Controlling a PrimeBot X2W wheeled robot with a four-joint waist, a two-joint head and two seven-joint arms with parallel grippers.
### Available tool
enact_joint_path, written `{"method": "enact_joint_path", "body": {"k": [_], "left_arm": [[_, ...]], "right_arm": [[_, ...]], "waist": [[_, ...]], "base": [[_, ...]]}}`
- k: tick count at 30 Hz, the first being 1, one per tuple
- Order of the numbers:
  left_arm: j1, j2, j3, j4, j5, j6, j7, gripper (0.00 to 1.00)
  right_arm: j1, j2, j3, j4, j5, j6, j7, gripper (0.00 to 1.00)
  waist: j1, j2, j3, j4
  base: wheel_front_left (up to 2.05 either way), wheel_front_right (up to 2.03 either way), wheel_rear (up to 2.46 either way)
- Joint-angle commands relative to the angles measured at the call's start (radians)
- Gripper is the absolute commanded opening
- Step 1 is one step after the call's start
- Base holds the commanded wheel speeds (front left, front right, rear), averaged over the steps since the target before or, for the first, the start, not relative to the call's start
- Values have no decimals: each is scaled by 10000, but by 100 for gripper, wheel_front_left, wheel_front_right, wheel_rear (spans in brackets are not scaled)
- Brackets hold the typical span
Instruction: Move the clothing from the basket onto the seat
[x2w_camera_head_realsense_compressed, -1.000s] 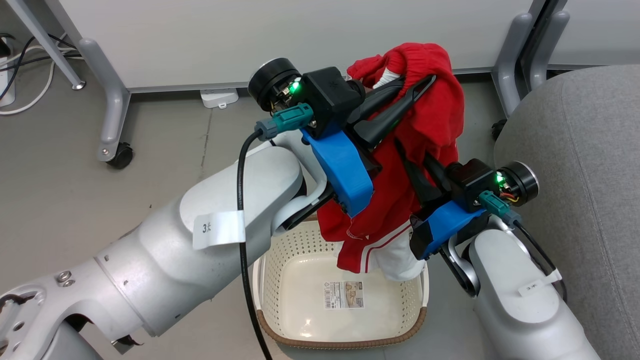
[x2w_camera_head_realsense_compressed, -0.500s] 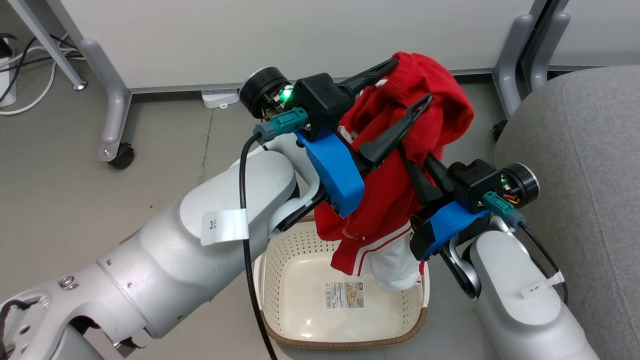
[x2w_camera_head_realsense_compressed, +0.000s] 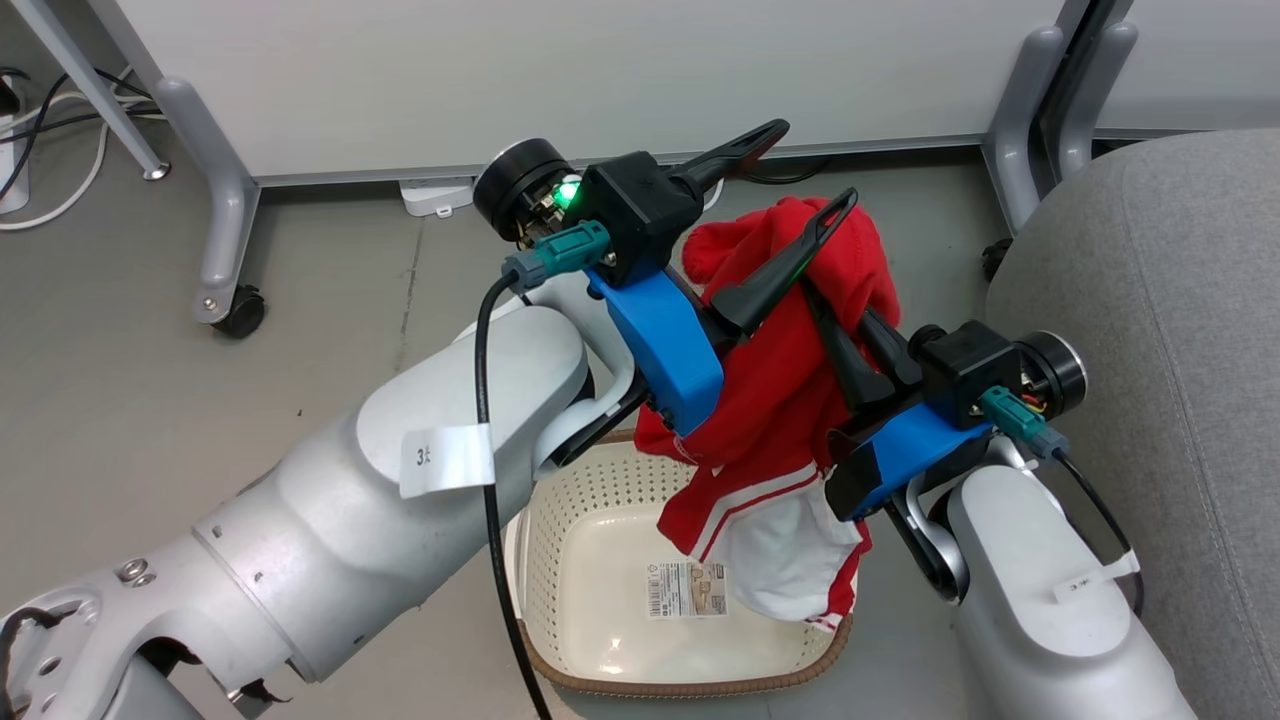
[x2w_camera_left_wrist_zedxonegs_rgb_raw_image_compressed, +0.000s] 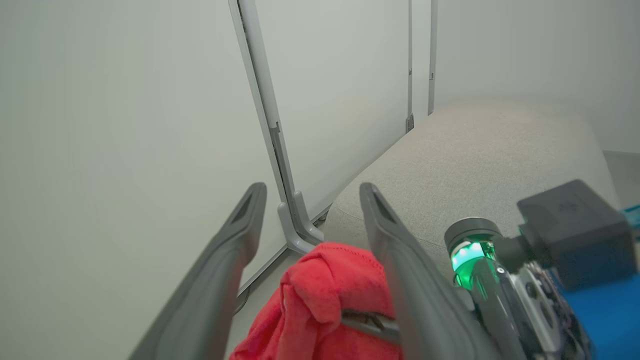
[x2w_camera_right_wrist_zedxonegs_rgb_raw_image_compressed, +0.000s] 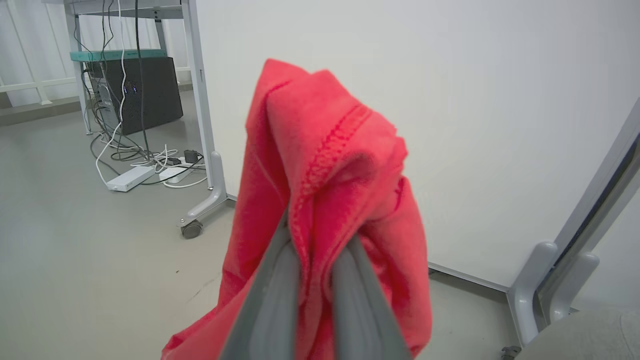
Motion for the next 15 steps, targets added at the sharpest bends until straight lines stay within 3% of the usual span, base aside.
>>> {"method": "enact_joint_path", "body": {"k": [1,15], "left_arm": [[168,10,59,-7,90,-16,-48,100],[616,225,274,-200,534,-16,-48,100]], "right_arm": [[102,2,-35,-89,52,1,-59,0],[436,2,-691,-1063,170,1,-61,0]], "waist": [[0,-1,12,-11],[0,-1,244,-732]], "base": [[0,0,0],[0,0,0]]}}
